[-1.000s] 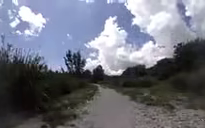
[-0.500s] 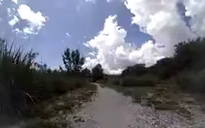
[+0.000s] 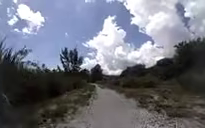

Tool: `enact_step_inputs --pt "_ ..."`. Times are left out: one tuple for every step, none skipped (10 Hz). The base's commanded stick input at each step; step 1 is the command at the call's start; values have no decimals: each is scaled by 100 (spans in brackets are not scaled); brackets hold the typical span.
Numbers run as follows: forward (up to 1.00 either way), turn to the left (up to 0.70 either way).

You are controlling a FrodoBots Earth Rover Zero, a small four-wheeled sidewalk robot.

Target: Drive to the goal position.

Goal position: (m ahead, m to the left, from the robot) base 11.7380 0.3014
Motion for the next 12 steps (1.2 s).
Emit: enact_step_inputs --pt "70 0" --pt "70 0" --pt "70 0" --pt "70 0" --pt "70 0" --pt "70 0" --pt "70 0" --pt "70 0" --pt "70 0" --pt "70 0" --pt "70 0" --pt "70 0"
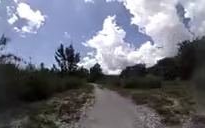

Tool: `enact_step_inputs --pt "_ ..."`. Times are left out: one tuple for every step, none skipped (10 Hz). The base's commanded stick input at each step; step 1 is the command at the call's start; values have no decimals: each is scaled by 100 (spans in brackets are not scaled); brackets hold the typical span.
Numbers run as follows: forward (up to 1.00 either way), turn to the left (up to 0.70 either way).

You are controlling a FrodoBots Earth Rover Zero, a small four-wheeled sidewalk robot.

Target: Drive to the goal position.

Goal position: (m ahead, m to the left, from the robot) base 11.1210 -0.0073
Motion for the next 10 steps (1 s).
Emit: enact_step_inputs --pt "70 0" --pt "70 0" --pt "70 0" --pt "70 0" --pt "70 0" --pt "70 0" --pt "70 0" --pt "70 0" --pt "70 0" --pt "70 0"
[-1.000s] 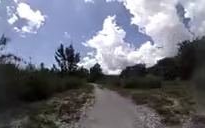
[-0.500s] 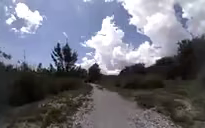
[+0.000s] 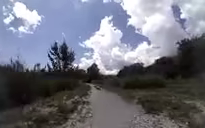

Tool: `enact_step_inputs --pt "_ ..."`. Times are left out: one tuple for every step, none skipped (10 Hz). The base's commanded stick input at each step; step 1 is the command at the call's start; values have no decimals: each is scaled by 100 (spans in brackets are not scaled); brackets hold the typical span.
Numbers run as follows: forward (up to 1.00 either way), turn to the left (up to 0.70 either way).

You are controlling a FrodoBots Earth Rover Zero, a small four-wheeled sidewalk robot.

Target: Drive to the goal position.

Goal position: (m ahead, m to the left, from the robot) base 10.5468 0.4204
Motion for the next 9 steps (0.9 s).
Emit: enact_step_inputs --pt "70 0" --pt "70 0" --pt "70 0" --pt "70 0" --pt "70 0" --pt "70 0" --pt "70 0" --pt "70 0" --pt "70 0"
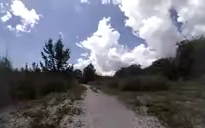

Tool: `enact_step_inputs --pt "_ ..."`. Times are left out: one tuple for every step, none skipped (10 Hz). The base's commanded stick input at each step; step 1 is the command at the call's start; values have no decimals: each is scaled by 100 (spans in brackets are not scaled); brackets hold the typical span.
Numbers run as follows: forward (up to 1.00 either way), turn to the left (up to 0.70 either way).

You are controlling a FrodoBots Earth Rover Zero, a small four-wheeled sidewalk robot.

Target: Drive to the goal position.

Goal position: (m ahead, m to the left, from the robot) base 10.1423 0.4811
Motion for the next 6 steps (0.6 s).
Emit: enact_step_inputs --pt "70 0" --pt "70 0" --pt "70 0" --pt "70 0" --pt "70 0" --pt "70 0"
